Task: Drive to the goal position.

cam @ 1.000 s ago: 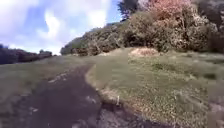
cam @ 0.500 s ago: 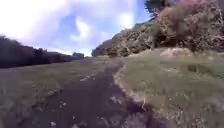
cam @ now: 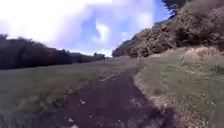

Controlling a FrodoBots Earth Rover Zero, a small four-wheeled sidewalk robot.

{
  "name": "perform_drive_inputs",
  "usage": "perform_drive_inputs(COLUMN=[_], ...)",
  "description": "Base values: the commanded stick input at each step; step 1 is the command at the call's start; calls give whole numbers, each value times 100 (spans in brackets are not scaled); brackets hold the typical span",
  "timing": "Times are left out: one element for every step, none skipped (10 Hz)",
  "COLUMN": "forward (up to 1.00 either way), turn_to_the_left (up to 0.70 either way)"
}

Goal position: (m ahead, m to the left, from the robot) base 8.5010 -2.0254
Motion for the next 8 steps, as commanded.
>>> perform_drive_inputs(forward=[85, 85, 85, 85, 85, 85, 85, 85], turn_to_the_left=[0, 0, 0, 0, 0, 0, 0, 0])
